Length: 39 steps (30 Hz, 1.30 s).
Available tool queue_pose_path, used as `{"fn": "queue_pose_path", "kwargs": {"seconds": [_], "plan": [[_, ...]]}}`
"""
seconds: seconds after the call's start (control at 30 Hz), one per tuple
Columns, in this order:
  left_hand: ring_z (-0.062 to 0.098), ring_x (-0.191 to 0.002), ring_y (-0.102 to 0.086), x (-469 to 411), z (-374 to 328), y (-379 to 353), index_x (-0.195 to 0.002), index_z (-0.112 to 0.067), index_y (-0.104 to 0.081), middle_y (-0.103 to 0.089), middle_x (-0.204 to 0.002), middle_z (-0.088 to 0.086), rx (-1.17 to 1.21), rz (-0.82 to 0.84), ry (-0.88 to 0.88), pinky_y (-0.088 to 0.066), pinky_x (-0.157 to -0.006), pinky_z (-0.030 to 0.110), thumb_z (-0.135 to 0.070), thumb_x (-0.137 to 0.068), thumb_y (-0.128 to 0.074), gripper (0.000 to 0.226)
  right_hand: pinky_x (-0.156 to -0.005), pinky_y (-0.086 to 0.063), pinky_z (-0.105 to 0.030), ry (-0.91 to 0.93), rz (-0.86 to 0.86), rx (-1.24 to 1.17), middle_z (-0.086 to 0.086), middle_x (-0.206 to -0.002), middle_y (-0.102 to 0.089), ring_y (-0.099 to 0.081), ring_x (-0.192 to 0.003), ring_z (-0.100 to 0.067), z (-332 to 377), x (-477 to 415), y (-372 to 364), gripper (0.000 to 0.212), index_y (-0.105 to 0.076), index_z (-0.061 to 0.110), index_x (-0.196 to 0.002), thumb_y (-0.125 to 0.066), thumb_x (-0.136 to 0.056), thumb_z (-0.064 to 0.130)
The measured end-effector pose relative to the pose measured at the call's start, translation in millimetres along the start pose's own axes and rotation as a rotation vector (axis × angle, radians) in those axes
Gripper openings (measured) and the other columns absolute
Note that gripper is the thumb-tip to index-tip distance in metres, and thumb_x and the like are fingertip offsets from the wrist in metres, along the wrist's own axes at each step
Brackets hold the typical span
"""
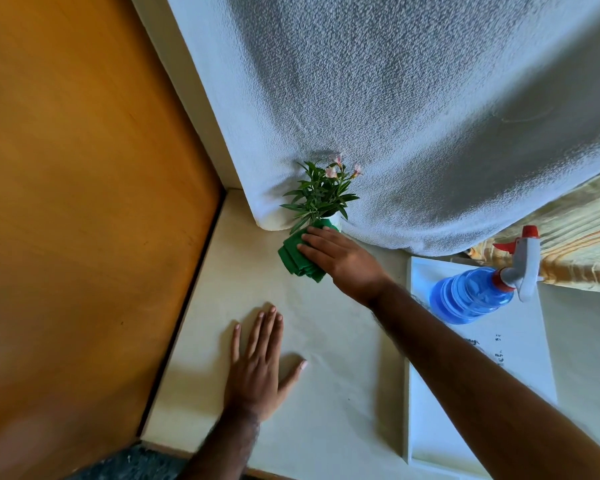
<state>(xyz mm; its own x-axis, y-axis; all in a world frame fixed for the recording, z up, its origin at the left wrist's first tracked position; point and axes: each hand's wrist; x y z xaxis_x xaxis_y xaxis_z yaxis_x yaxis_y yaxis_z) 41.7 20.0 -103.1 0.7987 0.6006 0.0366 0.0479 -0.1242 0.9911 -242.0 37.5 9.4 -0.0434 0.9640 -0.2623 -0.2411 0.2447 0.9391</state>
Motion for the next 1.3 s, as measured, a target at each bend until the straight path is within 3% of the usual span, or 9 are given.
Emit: {"fn": "queue_pose_path", "kwargs": {"seconds": [0.17, 0.27, 0.37, 0.6, 0.73, 0.93, 1.1, 1.2, 1.3], "plan": [[0.025, -0.163, -0.019, 0, -2, 2, -0.166, -0.013, -0.018, -0.019, -0.177, 0.007, -0.012, 0.019, 0.003, -0.026, -0.128, 0.065, -0.08, -0.096, -0.032, 0.098, -0.103, -0.049, -0.061, 0.071, 0.169, -0.089, -0.028, -0.124, -0.07, -0.063, -0.121, -0.049, -5, 1, -12, 0.047, -0.072, -0.009, -0.117, -0.034, -0.091, 0.0], [0.025, -0.163, -0.018, -1, -1, 3, -0.166, -0.013, -0.017, -0.017, -0.177, 0.007, -0.014, 0.022, 0.007, -0.026, -0.128, 0.065, -0.08, -0.096, -0.031, 0.098, -0.118, -0.035, -0.042, -0.123, 0.283, -0.241, -0.022, -0.144, -0.058, -0.049, -0.139, -0.039, -5, 5, -24, 0.062, -0.062, -0.002, -0.136, -0.043, -0.08, -0.021], [0.024, -0.164, -0.016, 0, 0, 1, -0.166, -0.013, -0.017, -0.015, -0.178, 0.006, -0.002, 0.0, -0.001, -0.024, -0.129, 0.064, -0.079, -0.096, -0.035, 0.098, -0.118, -0.026, -0.024, -0.251, 0.293, -0.298, -0.013, -0.153, -0.05, -0.044, -0.145, -0.028, 0, 6, -27, 0.073, -0.057, 0.008, -0.144, -0.048, -0.078, -0.023], [0.024, -0.164, -0.016, -1, 1, -2, -0.166, -0.014, -0.017, -0.014, -0.178, 0.005, 0.012, -0.004, 0.0, -0.024, -0.128, 0.064, -0.079, -0.095, -0.038, 0.099, -0.116, -0.039, -0.052, -0.012, 0.069, -0.181, -0.021, -0.136, -0.065, -0.055, -0.134, -0.041, 5, -11, -14, 0.064, -0.067, -0.002, -0.13, -0.057, -0.072, -0.028], [0.024, -0.164, -0.017, 0, 2, -3, -0.167, -0.014, -0.016, -0.014, -0.178, 0.005, 0.016, -0.002, 0.0, -0.024, -0.128, 0.065, -0.079, -0.096, -0.036, 0.098, -0.116, -0.04, -0.051, -0.039, 0.175, -0.218, -0.021, -0.139, -0.063, -0.053, -0.136, -0.04, -2, -12, -19, 0.069, -0.066, -0.003, -0.131, -0.054, -0.069, -0.031], [0.024, -0.164, -0.017, 0, 0, 1, -0.166, -0.014, -0.017, -0.016, -0.178, 0.006, 0.013, 0.01, 0.005, -0.027, -0.127, 0.065, -0.079, -0.096, -0.035, 0.098, -0.114, -0.035, -0.027, -0.331, 0.286, -0.385, -0.003, -0.157, -0.047, -0.047, -0.142, -0.023, 1, -2, -32, 0.075, -0.055, 0.018, -0.146, -0.048, -0.083, -0.021], [0.025, -0.163, -0.019, -1, -1, 4, -0.166, -0.012, -0.021, -0.019, -0.177, 0.007, 0.007, 0.002, 0.001, -0.029, -0.126, 0.066, -0.079, -0.096, -0.036, 0.097, -0.117, -0.038, -0.05, -0.014, 0.14, -0.202, -0.021, -0.139, -0.062, -0.052, -0.137, -0.041, 10, -7, -21, 0.058, -0.065, -0.002, -0.133, -0.042, -0.083, -0.021], [0.025, -0.163, -0.021, 0, -1, 4, -0.165, -0.012, -0.022, -0.021, -0.176, 0.007, 0.006, -0.003, -0.001, -0.029, -0.126, 0.066, -0.078, -0.096, -0.037, 0.097, -0.114, -0.039, -0.058, 0.017, 0.064, -0.123, -0.022, -0.133, -0.067, -0.055, -0.132, -0.044, 2, -9, -16, 0.051, -0.069, -0.003, -0.127, -0.031, -0.092, -0.004], [0.025, -0.162, -0.022, -1, 0, 3, -0.165, -0.012, -0.022, -0.021, -0.176, 0.006, 0.008, -0.011, -0.004, -0.028, -0.126, 0.066, -0.078, -0.096, -0.039, 0.097, -0.112, -0.04, -0.059, 0.0, 0.09, -0.14, -0.024, -0.132, -0.066, -0.056, -0.131, -0.047, -2, -4, -23, 0.048, -0.07, -0.004, -0.125, -0.04, -0.089, -0.012]]}}
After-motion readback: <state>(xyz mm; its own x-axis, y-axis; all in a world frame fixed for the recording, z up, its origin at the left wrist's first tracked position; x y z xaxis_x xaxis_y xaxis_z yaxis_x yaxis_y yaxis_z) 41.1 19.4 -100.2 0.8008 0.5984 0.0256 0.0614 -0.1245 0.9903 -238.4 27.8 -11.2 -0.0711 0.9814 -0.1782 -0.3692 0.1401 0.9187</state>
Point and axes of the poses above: each hand's wrist, its own x-axis away from the middle knuckle, its own y-axis out of the back of the hand, z = x × y
